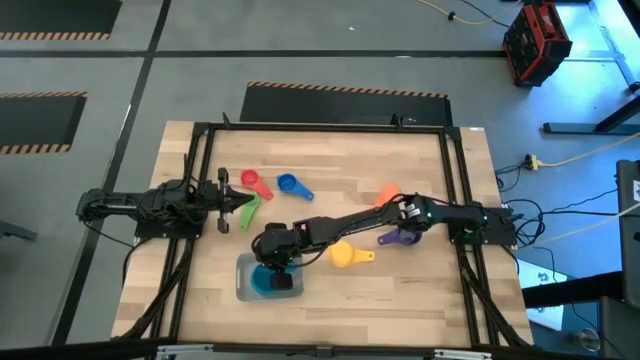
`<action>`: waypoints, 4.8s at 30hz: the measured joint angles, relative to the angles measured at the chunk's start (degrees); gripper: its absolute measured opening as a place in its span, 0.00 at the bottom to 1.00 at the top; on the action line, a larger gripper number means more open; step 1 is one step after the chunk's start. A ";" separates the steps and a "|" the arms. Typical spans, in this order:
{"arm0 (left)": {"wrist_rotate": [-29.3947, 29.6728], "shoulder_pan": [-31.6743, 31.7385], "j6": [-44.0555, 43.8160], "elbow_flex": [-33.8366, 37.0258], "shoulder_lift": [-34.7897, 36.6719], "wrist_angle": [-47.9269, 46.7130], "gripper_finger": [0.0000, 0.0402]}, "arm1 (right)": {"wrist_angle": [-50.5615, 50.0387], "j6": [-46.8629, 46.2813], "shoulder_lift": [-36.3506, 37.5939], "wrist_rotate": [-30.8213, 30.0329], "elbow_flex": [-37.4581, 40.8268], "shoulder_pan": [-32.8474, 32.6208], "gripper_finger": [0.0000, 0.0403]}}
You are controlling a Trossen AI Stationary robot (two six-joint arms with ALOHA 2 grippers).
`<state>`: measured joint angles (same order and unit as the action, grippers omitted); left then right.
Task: Nest measuring cups in basket
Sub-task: Put the light blue measuring cup into the grey bin, then stack the yellow measuring cup into the light blue measuring cup in the grey bin
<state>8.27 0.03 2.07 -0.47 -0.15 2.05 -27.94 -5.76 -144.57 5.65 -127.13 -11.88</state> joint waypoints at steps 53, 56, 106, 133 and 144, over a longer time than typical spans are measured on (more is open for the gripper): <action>0.02 0.00 -0.04 0.01 -0.10 0.04 0.00 | -2.68 1.41 0.57 3.44 -5.11 0.02 0.52; 0.02 -0.02 -0.04 0.02 -0.10 0.04 0.00 | -7.55 4.05 2.25 3.47 -7.92 -0.12 0.52; -0.22 -0.02 -0.11 0.00 -0.10 0.08 0.00 | -33.38 -14.99 49.39 -5.18 55.41 -5.85 0.52; -0.17 -0.01 -0.11 0.01 -0.10 0.10 0.00 | -11.52 -17.74 49.31 -4.37 66.55 -5.79 0.66; -0.17 -0.02 -0.13 0.02 -0.10 0.10 0.00 | -10.25 -16.19 49.31 -6.25 66.55 -5.75 0.66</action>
<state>8.10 0.01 1.93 -0.45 -0.25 2.15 -38.19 -21.95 -95.26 -0.60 -60.58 -17.63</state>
